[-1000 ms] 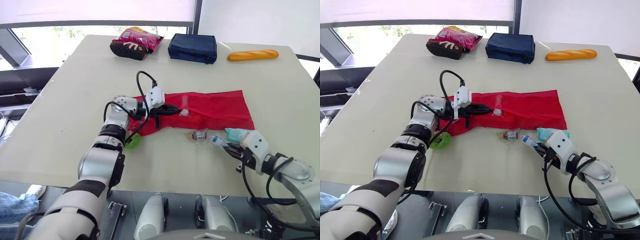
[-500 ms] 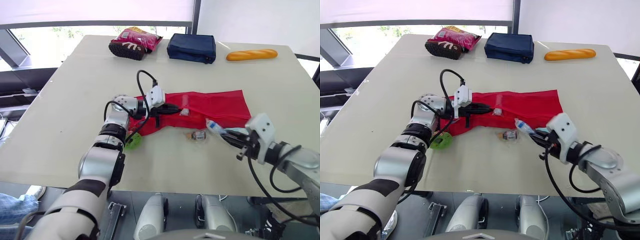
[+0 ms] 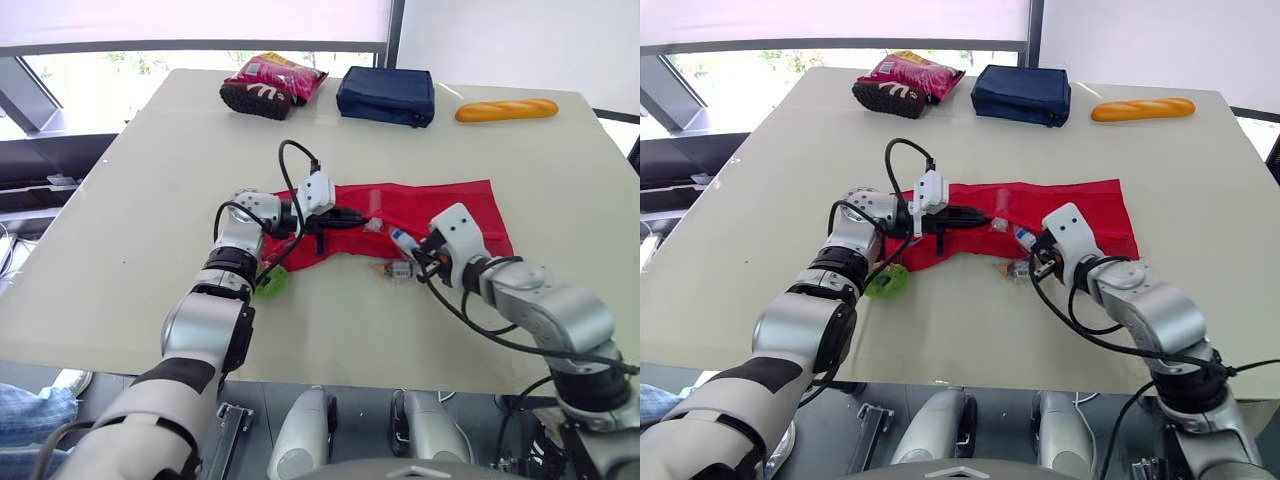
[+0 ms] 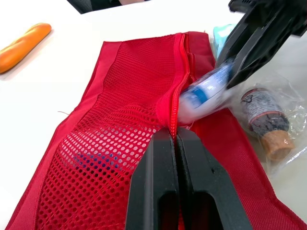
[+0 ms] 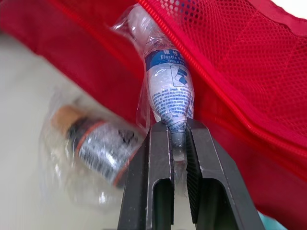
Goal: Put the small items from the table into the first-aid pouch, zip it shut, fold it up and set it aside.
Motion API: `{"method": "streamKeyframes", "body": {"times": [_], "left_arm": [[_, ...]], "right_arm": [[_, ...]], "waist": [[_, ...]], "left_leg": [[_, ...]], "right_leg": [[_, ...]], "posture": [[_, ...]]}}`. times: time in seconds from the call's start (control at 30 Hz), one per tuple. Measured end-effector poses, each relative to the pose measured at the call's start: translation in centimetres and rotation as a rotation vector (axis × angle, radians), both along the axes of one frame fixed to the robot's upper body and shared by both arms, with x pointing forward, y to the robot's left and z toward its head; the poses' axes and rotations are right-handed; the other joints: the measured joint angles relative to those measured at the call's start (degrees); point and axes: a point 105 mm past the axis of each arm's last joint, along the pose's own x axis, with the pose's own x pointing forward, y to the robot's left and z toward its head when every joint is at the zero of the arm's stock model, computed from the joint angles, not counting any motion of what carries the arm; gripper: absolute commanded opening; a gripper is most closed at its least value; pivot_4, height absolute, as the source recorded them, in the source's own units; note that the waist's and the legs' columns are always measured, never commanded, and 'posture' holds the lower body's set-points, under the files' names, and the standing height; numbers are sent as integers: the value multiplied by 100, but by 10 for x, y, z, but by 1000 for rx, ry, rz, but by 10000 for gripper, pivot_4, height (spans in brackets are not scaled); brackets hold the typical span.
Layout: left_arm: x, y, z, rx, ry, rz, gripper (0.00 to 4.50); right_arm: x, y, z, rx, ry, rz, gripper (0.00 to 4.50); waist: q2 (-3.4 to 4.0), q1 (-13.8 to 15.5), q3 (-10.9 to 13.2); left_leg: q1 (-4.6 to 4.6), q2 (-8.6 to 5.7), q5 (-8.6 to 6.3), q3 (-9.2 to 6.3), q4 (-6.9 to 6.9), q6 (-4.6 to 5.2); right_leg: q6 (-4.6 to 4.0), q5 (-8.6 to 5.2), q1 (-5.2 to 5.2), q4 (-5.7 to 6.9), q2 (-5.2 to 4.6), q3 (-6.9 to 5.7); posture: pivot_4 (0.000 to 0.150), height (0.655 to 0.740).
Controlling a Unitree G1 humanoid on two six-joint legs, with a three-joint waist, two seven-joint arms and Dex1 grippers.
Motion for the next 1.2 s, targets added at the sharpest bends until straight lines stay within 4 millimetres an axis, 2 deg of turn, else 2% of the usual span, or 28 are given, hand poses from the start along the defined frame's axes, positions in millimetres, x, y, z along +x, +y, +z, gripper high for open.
{"method": "streamKeyframes", "body": {"times": [0.13, 0.27, 0.53, 0.67, 0.77, 0.83, 0.97, 1.07, 1.2], "left_arm": [[-1, -3, -1, -2, 4, -12, 0], [-3, -7, -2, -5, 8, -32, 0], [-5, -12, -2, -12, 9, -45, 0], [-5, -13, -2, -13, 9, -47, 0], [-5, -13, -2, -13, 8, -47, 0], [-5, -12, -2, -14, 5, -45, 0], [-4, -8, -1, -8, -8, -40, 0], [-5, -13, -2, -15, -8, -48, 0], [-8, -16, -6, -3, 1, -69, 0]], "right_arm": [[12, 10, 6, 69, -18, -83, 251], [22, 29, 10, 144, -30, -131, 251], [49, 44, 16, 238, -69, -251, 251], [54, 47, 12, 257, -73, -280, 251], [56, 55, 11, 262, -80, -260, 13094], [56, 58, 11, 261, -80, -251, 18648], [56, 51, 9, 241, -86, -257, 37670], [44, 41, 3, 220, -71, -226, 44769], [29, 33, -1, 199, -67, -185, 44769]], "waist": [[1, -4, 0], [2, -24, 0], [2, -148, 0], [3, -161, -1], [4, -170, 0], [4, -169, 0], [4, -161, 0], [4, -148, 0], [4, -144, 0]], "left_leg": [[1, 0, 0, 1, 0, 0], [0, -1, 0, -1, 0, 0], [1, -2, 1, -3, -1, 0], [1, -2, 1, -2, -1, -1], [1, -1, 0, -2, -2, 0], [1, -1, 0, -3, -2, 0], [0, -1, 0, -3, -2, 0], [0, -2, 0, -3, -3, 0], [-2, -2, 0, -2, -3, 0]], "right_leg": [[0, 0, -1, 4, 0, 1], [0, 0, -2, 6, 0, 1], [0, 0, -4, 10, 0, 1], [0, 0, -5, 10, 0, 2], [0, 0, -7, 11, 0, 3], [0, 0, -7, 11, 0, 3], [0, 0, -7, 11, -1, 3], [0, 0, -7, 10, -1, 4], [0, 0, -8, 8, -1, 4]], "posture": [[1500, 7164], [1500, 7164], [1500, 7164], [1500, 7164], [1500, 7164], [1500, 7164], [1500, 7164], [1500, 7164], [1500, 7164]]}}
